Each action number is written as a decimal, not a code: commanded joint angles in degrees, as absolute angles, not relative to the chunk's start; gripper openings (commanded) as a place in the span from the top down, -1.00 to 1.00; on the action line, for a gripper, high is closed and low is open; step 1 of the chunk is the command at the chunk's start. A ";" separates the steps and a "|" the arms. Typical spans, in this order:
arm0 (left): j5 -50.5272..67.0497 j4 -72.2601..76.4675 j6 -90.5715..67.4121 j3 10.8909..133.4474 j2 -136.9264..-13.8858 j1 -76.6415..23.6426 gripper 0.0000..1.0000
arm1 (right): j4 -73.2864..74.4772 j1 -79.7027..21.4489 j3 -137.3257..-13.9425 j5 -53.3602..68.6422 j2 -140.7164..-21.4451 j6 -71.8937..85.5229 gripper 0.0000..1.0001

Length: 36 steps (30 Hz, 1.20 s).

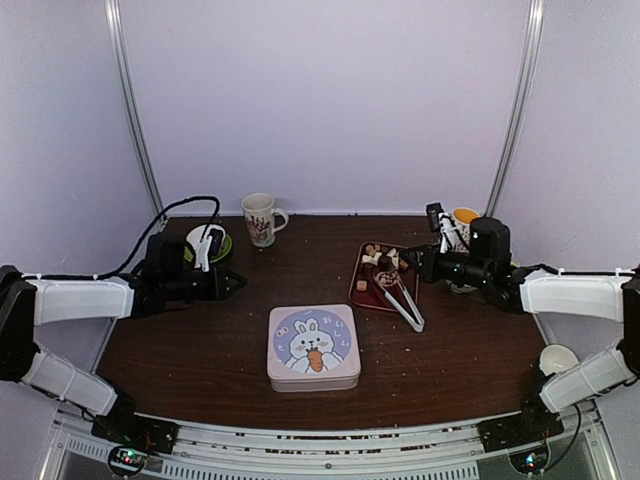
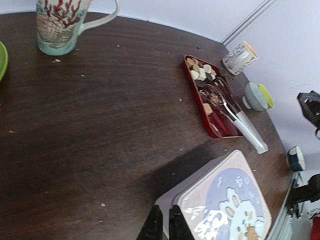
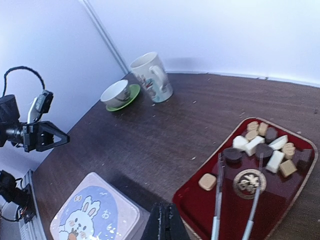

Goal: Pack the chocolate
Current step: Reset both arms

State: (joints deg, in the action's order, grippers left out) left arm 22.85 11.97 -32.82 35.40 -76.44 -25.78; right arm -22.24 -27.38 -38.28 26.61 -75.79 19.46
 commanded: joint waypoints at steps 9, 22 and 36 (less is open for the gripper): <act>8.37 0.67 -28.06 35.98 -63.77 -14.71 -0.96 | -13.39 -20.58 -32.13 -5.74 -58.33 14.26 -0.91; -17.24 0.67 -13.94 37.23 -57.60 -11.29 -0.96 | -23.96 -19.79 -25.20 -23.84 -53.20 2.04 -1.00; -22.73 27.82 -1.70 22.98 -60.57 -7.43 -0.96 | -48.40 -9.76 -14.23 -11.90 -62.62 -1.93 -1.00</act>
State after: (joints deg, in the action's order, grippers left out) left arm -21.78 15.64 -4.71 24.69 -59.13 -9.72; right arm -37.63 -12.75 -15.38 -17.30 -58.15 -2.98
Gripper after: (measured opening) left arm 0.978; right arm 1.000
